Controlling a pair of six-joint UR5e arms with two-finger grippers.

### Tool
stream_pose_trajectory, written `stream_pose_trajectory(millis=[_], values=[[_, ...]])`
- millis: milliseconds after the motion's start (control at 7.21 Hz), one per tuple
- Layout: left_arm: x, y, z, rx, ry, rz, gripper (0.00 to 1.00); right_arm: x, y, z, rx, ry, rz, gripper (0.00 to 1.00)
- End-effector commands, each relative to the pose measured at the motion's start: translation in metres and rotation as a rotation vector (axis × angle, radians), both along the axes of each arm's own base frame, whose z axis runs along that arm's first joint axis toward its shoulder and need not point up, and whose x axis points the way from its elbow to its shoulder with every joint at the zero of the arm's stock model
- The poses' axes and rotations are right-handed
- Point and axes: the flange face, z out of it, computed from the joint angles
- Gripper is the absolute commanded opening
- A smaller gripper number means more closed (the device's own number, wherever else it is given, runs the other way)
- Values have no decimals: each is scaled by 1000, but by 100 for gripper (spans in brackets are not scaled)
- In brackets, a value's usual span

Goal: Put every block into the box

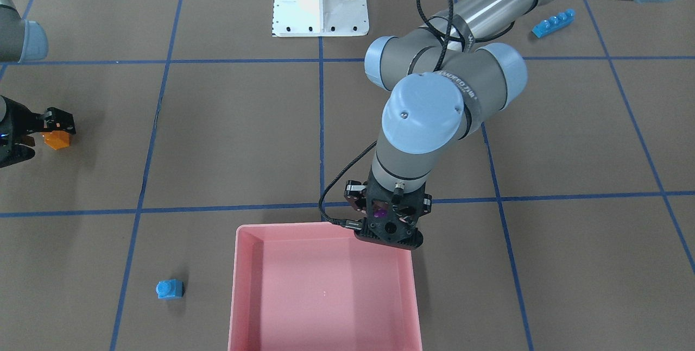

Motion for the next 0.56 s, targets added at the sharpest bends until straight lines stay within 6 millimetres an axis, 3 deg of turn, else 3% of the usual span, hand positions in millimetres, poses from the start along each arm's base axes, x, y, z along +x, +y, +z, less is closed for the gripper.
stream_pose_trajectory(millis=[0,278,416], values=[[27,-10,10,9,18,-42,4,-7,3,2,-11,1,-11,52],[34,-22,8,52,30,-68,39,-7,4,4,-16,0,-13,0],[34,-24,6,78,30,-84,84,-8,4,0,-11,-5,-12,0]])
